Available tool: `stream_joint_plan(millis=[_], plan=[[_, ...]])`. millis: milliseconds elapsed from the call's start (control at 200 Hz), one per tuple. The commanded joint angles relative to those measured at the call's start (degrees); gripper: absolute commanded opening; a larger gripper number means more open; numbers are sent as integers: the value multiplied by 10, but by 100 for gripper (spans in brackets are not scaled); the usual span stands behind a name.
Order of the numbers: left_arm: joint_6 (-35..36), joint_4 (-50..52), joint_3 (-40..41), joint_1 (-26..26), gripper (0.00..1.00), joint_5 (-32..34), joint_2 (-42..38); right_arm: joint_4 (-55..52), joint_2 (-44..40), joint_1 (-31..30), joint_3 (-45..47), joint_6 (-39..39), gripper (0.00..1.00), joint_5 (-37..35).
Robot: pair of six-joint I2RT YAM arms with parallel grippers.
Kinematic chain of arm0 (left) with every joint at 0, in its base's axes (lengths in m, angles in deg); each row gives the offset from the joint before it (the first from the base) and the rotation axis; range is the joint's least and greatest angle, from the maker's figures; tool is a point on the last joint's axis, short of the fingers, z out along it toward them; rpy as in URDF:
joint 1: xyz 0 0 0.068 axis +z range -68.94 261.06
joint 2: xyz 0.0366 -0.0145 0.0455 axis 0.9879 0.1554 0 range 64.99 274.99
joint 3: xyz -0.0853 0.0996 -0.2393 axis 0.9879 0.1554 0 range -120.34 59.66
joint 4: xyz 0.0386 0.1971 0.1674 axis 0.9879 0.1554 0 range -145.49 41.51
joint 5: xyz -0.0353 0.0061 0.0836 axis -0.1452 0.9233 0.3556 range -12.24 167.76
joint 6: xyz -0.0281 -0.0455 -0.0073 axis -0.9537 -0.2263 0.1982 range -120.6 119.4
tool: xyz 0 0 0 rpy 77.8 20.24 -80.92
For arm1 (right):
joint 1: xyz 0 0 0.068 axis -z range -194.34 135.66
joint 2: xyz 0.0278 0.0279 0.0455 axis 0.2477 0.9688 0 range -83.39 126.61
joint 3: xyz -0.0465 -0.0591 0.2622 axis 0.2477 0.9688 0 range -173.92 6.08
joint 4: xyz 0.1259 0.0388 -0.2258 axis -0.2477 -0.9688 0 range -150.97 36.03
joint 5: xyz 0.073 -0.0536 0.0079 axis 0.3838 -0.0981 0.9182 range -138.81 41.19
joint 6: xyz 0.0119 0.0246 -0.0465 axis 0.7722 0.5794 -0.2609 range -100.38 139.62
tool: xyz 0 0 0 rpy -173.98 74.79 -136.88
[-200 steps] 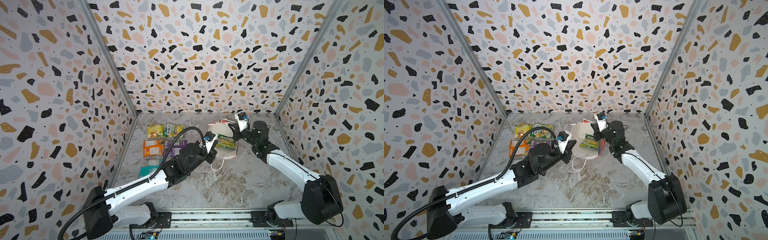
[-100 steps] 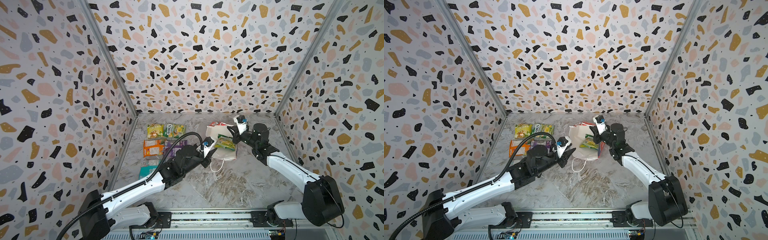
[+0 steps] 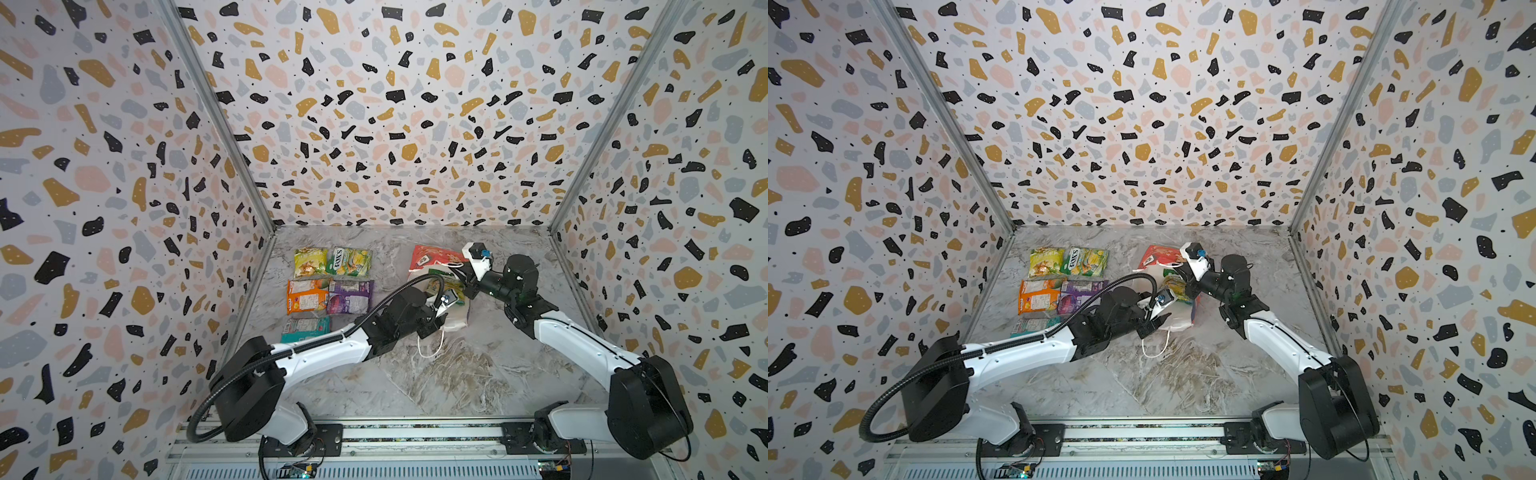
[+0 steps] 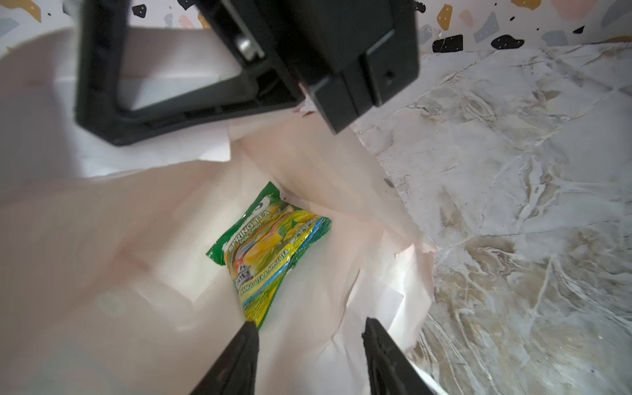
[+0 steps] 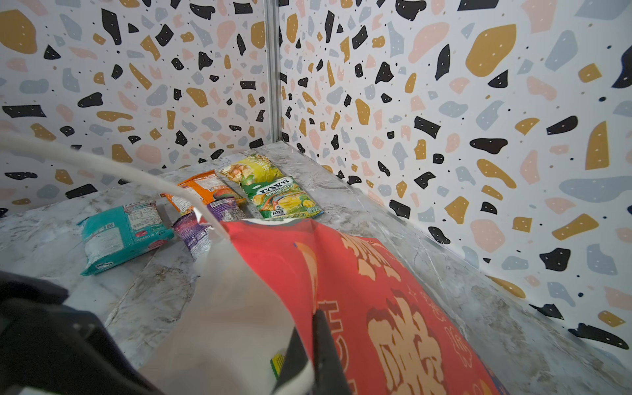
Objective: Take the snacks out of the paper bag
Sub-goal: Pick up the snack from the paper bag.
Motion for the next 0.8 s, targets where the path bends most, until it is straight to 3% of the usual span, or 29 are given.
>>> stream_joint_plan(millis=[0,230,425,791], plan=[[79,-14,-31,-11,51,19,23,-5,-16,1,-30,18,0,9],[194,-17,-39,-13,54,65,67,-7,-19,4,-33,26,0,14],[238,-10,-70,-12,55,117,119,-7,-22,6,-34,30,0,18],[294,6,-117,-5,54,105,196,4,-35,6,-23,29,0,20]])
